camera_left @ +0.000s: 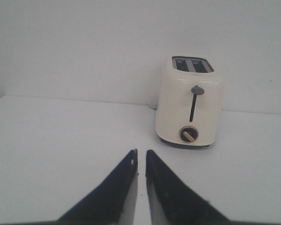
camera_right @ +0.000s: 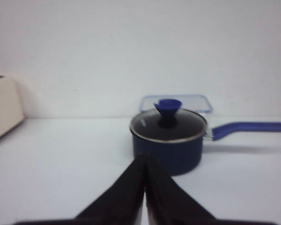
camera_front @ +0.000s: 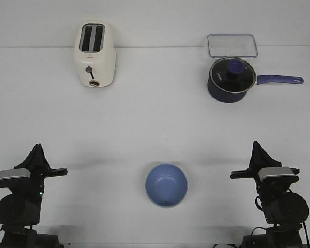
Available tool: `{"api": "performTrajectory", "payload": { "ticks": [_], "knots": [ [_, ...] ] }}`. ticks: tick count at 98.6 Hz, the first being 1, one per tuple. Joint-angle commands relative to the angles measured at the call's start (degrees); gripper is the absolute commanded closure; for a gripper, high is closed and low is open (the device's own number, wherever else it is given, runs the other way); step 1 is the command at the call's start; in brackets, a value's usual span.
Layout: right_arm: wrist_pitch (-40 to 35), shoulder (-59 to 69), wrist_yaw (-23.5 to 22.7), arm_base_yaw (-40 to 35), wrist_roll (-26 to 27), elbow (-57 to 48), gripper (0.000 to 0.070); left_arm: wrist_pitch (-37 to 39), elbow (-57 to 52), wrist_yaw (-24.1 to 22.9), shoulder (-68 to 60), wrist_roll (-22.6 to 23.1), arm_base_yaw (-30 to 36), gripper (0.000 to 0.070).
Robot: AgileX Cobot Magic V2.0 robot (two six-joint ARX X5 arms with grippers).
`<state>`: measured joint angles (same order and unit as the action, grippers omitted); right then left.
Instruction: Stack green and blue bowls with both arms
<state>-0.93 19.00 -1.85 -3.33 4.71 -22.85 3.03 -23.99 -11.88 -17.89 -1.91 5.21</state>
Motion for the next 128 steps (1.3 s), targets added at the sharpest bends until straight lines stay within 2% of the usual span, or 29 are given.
{"api": "performTrajectory", "payload": {
  "ticks": [1,49,57,67,73,87,107,128],
  "knots": [
    [0.8,0.2,0.3,-0.1,-0.4,0.0,0.07,0.6,-0.3,0.0,-0.3,1.0,-0.1,0.0685],
    [0.9,0.2,0.4,-0.1,-0.3,0.0,0.07,0.4,-0.2,0.0,0.0,1.1,0.0,0.0685],
    [0.9,0.2,0.4,-0.1,-0.3,0.0,0.07,0.1,0.3,-0.2,1.4,4.2,-0.3,0.0685],
    [0.9,0.2,0.4,-0.1,-0.3,0.0,0.07,1.1,3.7,-0.2,4.1,4.2,-2.2,0.0685],
    [1.0,0.2,0.4,-0.1,-0.3,0.0,0.07,3.3,7.2,1.8,5.6,4.3,-3.8,0.0685],
    [1.0,0.2,0.4,-0.1,-0.3,0.0,0.07,7.5,15.0,9.7,9.3,3.0,-7.8,0.0685],
    [1.0,0.2,0.4,-0.1,-0.3,0.0,0.07,7.4,22.0,10.2,17.9,2.5,-8.3,0.0685],
    [1.0,0.2,0.4,-0.1,-0.3,0.0,0.07,6.0,23.2,11.9,17.7,2.5,-8.2,0.0685]
  ]
}}
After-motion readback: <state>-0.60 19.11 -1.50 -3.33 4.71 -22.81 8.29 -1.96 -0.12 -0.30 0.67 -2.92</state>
